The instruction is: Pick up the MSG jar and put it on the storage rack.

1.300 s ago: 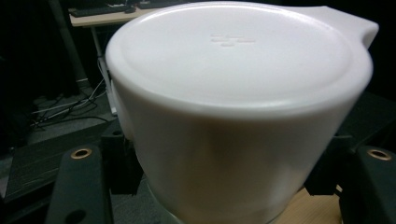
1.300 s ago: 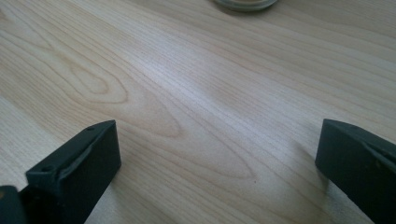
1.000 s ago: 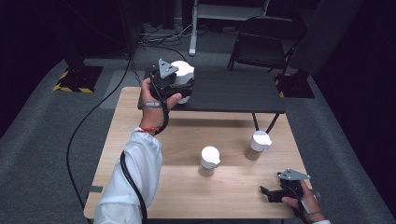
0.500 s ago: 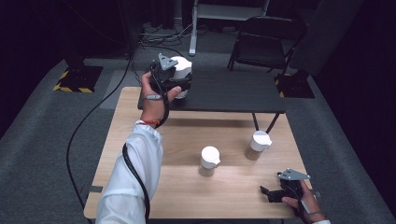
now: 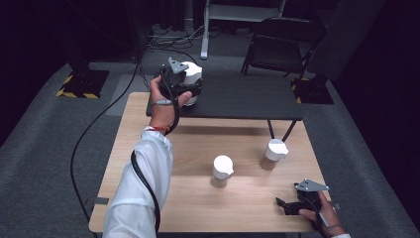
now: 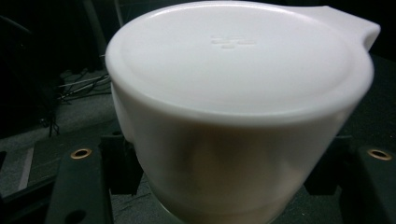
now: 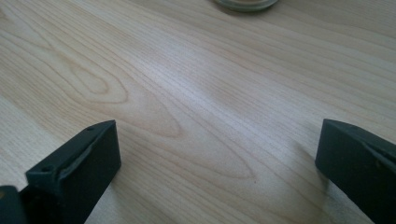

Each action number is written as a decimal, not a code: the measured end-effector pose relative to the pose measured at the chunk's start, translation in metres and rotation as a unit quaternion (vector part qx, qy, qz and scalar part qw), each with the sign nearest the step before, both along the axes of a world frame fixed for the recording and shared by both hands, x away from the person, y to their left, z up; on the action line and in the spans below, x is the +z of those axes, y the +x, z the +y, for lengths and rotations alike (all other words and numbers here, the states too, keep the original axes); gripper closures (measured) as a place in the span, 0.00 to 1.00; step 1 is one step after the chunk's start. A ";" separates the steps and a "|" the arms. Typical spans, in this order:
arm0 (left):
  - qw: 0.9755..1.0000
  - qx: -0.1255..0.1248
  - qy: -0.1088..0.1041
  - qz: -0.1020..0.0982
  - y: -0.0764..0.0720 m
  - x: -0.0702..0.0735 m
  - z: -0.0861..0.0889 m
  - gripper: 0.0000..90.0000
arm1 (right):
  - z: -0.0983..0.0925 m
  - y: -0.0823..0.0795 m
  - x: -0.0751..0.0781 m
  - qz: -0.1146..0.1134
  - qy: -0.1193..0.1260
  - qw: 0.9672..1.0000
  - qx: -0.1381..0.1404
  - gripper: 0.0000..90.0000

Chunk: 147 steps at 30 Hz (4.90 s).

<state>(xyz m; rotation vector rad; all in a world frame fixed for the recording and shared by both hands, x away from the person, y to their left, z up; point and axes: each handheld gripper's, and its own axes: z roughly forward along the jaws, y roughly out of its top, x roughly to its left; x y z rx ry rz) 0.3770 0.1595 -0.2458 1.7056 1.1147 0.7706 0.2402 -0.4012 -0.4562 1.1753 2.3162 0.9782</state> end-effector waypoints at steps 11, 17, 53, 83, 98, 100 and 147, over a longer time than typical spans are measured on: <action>1.000 0.006 -0.002 0.008 0.004 -0.004 0.002 0.33 | 0.000 0.000 0.000 0.000 0.000 1.000 0.000 0.00; 1.000 0.006 -0.007 0.004 0.003 -0.008 0.004 0.33 | 0.000 0.000 0.000 0.000 0.000 1.000 0.000 0.00; 1.000 0.015 0.011 -0.007 0.004 -0.026 -0.007 0.02 | 0.000 0.000 0.000 0.000 0.000 1.000 0.001 0.00; 0.993 0.012 0.084 -0.084 -0.046 -0.043 -0.016 0.00 | 0.000 0.000 0.000 0.000 0.000 1.000 0.000 0.00; 0.989 -0.007 0.103 -0.109 -0.076 -0.067 -0.018 0.00 | 0.000 0.000 0.000 0.000 0.000 1.000 0.000 0.00; 0.989 -0.009 0.102 -0.111 -0.077 -0.069 -0.018 0.00 | 0.000 0.000 0.000 0.000 0.000 1.000 0.000 0.00; 0.975 -0.079 0.202 -0.049 -0.121 -0.152 -0.011 0.00 | 0.000 0.000 0.000 0.000 0.000 1.000 -0.001 0.00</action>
